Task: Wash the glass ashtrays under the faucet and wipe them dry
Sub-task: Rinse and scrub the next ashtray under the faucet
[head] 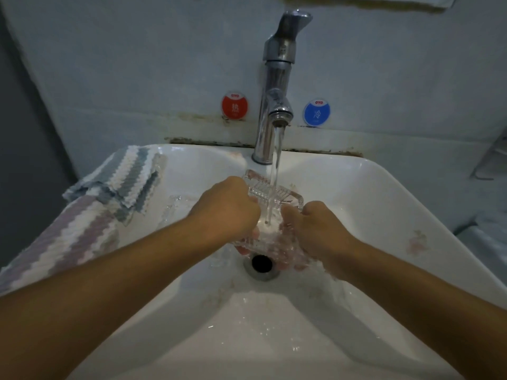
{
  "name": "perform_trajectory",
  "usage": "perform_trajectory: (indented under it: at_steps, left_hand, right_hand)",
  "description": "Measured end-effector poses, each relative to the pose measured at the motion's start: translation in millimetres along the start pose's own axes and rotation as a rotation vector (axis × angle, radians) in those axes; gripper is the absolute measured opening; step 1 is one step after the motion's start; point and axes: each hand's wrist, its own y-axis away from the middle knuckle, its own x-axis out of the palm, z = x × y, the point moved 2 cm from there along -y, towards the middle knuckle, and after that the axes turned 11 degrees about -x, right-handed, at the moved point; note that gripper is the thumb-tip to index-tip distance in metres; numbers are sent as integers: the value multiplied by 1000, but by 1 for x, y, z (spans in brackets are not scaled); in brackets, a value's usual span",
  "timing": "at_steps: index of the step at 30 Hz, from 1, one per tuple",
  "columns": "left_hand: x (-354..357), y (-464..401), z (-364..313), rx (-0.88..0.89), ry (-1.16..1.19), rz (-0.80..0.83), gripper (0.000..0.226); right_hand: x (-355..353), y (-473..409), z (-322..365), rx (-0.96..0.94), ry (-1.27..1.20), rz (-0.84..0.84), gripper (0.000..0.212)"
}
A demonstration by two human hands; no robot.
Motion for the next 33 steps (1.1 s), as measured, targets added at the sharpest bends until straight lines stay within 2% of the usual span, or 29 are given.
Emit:
perform_trajectory:
  at_steps: [2, 7, 11, 16, 21, 26, 31, 33]
  left_hand:
    - [-2, 0, -1, 1, 35, 2, 13]
    - [-4, -2, 2, 6, 146, -37, 17]
    - [-3, -4, 3, 47, 111, -102, 19]
    - [1, -7, 6, 34, 150, -34, 21]
    - [4, -4, 4, 29, 143, -24, 29]
    - [6, -3, 5, -9, 208, 25, 23]
    - [5, -2, 4, 91, 148, -82, 13]
    - [2, -4, 3, 101, 119, -86, 21]
  right_hand:
    - [-2, -1, 0, -3, -20, 20, 35]
    - [-1, -3, 2, -54, -158, 205, 23]
    - [1, 1, 7, -84, -231, 310, 28]
    - [-6, 4, 8, -6, -281, 406, 32]
    - [-7, 3, 7, 19, -285, 336, 36]
    - [-9, 5, 12, 9, -199, 270, 25]
    - [-16, 5, 20, -11, -37, 143, 23]
    - [-20, 5, 21, -35, 27, 102, 23]
